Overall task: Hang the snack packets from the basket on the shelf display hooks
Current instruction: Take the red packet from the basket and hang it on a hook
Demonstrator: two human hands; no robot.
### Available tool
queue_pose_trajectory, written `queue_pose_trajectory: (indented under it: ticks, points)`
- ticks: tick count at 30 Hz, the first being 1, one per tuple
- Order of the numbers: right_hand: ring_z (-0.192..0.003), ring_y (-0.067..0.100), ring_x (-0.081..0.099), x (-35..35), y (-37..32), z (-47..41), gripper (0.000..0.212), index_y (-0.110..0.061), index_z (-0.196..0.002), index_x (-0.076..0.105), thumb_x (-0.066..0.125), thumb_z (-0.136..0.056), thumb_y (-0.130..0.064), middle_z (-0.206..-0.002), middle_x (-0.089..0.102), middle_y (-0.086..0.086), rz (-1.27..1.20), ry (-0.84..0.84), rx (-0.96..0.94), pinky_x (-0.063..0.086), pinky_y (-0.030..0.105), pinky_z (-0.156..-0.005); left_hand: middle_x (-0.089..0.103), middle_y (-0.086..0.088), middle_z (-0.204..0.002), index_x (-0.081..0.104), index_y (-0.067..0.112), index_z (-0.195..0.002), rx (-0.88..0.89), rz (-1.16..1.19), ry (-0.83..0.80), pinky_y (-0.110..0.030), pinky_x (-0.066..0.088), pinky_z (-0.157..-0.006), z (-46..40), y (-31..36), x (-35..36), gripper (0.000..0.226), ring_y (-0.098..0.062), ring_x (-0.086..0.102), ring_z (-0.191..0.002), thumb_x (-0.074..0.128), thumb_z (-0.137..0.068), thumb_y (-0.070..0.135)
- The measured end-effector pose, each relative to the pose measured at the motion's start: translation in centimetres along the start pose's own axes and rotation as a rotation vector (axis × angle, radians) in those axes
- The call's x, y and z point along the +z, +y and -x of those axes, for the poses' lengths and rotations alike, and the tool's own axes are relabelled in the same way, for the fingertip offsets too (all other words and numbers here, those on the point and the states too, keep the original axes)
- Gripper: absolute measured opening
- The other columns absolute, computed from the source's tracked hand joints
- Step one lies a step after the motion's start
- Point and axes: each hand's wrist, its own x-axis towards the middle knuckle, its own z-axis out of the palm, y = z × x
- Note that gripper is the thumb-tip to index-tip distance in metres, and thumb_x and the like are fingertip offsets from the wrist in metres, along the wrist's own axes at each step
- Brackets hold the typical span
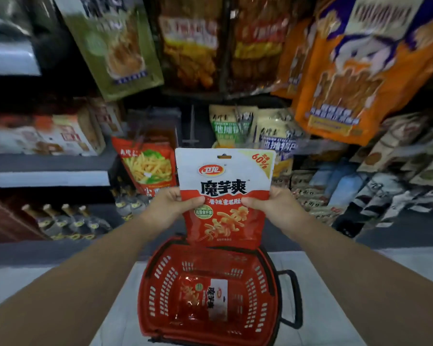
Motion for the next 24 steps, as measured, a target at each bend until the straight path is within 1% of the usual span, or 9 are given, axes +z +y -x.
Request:
queue_pose_trajectory:
  ticks: [3, 7, 10, 12, 15, 17, 20, 22, 24]
  points:
    - [-0.073, 0.013, 0.073, -1.5, -8.9, 3.5, 0.011, -0.015, -0.089, 0.072, 0.077, -0.079, -0.014, -0.085, 0.075, 0.000, -0.006, 0.024, -0.068, 0.057, 0.024, -0.058, 0.075, -0.012, -0.099, 0.070, 0.003, -0.105, 0.055, -0.039, -0.005, -0.039, 0.059, -0.077, 2.7, 9.6, -0.3, 0.030, -0.027, 0.073, -0.089, 0.072, -0.080, 0.019]
    - [-0.083, 0.022, 0.074, -3.2, -19.5, 7.6, 0.016, -0.016, -0.093, 0.072, 0.078, -0.078, -0.017, -0.091, 0.076, 0.003, -0.010, 0.059, -0.134, 0.059, 0.038, -0.077, 0.077, -0.006, -0.093, 0.073, 0.009, -0.100, 0.144, -0.056, -0.012, -0.024, 0.059, -0.064, 5.8, 20.8, -0.6, 0.017, -0.022, 0.074, -0.086, 0.070, -0.084, 0.014]
    - [-0.080, 0.020, 0.074, -4.1, -25.9, 10.1, 0.009, -0.018, -0.086, 0.073, 0.078, -0.078, -0.019, -0.088, 0.077, 0.002, -0.017, 0.086, -0.210, 0.059, 0.037, -0.074, 0.077, -0.005, -0.091, 0.073, 0.010, -0.096, 0.202, -0.064, -0.011, -0.022, 0.057, -0.061, 7.9, 27.7, -0.9, 0.013, -0.022, 0.074, -0.084, 0.069, -0.086, 0.016]
    - [-0.077, 0.017, 0.074, -4.6, -29.1, 11.4, 0.009, -0.019, -0.085, 0.072, 0.078, -0.078, -0.020, -0.085, 0.077, 0.000, -0.026, 0.121, -0.270, 0.059, 0.032, -0.068, 0.077, -0.007, -0.092, 0.072, 0.009, -0.097, 0.245, -0.082, -0.012, -0.024, 0.058, -0.064, 8.8, 31.5, -1.0, 0.016, -0.023, 0.074, -0.086, 0.068, -0.087, 0.021]
    - [-0.074, 0.016, 0.074, -5.2, -32.7, 12.6, 0.008, -0.019, -0.085, 0.073, 0.077, -0.079, -0.021, -0.082, 0.077, -0.002, -0.047, 0.186, -0.340, 0.059, 0.031, -0.067, 0.076, -0.011, -0.095, 0.072, 0.006, -0.097, 0.314, -0.114, -0.011, -0.038, 0.058, -0.078, 9.4, 36.0, -1.1, 0.023, -0.029, 0.073, -0.090, 0.067, -0.086, 0.026]
    - [-0.079, 0.021, 0.074, -5.5, -34.4, 13.2, 0.007, -0.018, -0.083, 0.074, 0.077, -0.079, -0.022, -0.084, 0.077, 0.002, -0.061, 0.228, -0.380, 0.059, 0.037, -0.073, 0.076, -0.011, -0.095, 0.072, 0.007, -0.099, 0.346, -0.143, -0.023, -0.042, 0.057, -0.082, 9.6, 38.1, -1.1, 0.027, -0.030, 0.072, -0.090, 0.067, -0.087, 0.031]
    - [-0.081, 0.023, 0.074, -5.8, -36.2, 14.0, 0.012, -0.016, -0.087, 0.074, 0.077, -0.079, -0.025, -0.086, 0.077, 0.003, -0.063, 0.281, -0.423, 0.060, 0.038, -0.075, 0.077, -0.007, -0.090, 0.074, 0.012, -0.093, 0.404, -0.164, -0.026, -0.035, 0.056, -0.069, 10.0, 40.4, -0.8, 0.024, -0.025, 0.074, -0.083, 0.065, -0.088, 0.033]
    - [-0.078, 0.019, 0.074, -6.1, -37.0, 14.6, 0.012, -0.017, -0.088, 0.074, 0.075, -0.081, -0.026, -0.084, 0.077, 0.001, -0.074, 0.293, -0.451, 0.060, 0.033, -0.069, 0.077, -0.004, -0.088, 0.073, 0.014, -0.091, 0.423, -0.175, -0.021, -0.031, 0.055, -0.066, 10.2, 41.3, -0.3, 0.023, -0.022, 0.074, -0.080, 0.064, -0.089, 0.035]
    - [-0.075, 0.014, 0.073, -6.6, -37.5, 14.7, 0.009, -0.019, -0.087, 0.073, 0.072, -0.084, -0.027, -0.084, 0.076, -0.002, -0.052, 0.301, -0.472, 0.056, 0.023, -0.059, 0.077, -0.004, -0.086, 0.073, 0.012, -0.092, 0.434, -0.195, -0.012, -0.034, 0.057, -0.067, 9.9, 42.1, 0.2, 0.024, -0.023, 0.074, -0.080, 0.064, -0.089, 0.035]
